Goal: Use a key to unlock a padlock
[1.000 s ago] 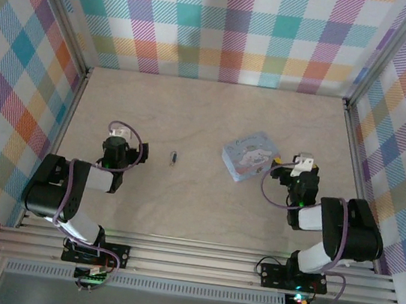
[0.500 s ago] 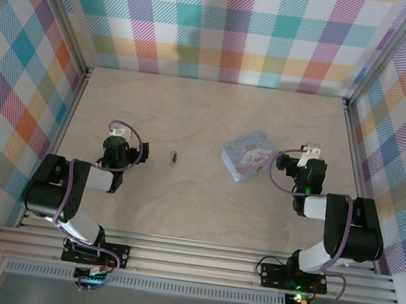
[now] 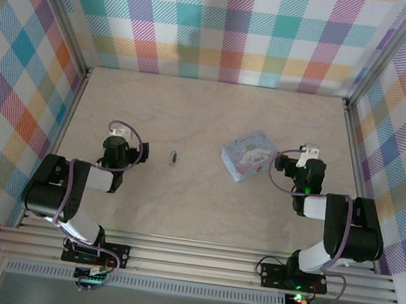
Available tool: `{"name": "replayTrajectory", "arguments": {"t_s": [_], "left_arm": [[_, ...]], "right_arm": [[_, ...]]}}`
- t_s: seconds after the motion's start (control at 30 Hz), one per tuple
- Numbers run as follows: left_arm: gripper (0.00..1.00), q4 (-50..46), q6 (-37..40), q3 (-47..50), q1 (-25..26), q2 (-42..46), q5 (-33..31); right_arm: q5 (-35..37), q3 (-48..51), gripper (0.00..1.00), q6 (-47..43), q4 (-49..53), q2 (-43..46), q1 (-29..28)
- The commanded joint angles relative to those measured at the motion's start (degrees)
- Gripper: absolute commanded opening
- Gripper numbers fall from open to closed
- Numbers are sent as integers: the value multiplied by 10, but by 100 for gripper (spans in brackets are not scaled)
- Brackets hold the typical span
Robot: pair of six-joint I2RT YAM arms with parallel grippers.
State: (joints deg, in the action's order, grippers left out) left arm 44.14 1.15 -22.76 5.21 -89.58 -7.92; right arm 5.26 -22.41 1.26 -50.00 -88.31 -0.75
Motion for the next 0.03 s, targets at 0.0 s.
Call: {"name": "replayTrajectory", "arguments": {"t_s": [0.0], "left_arm": [[100, 23, 7, -13, -5, -1, 10]], "right_arm": [[-15, -4, 100, 5, 8, 3, -2]]}}
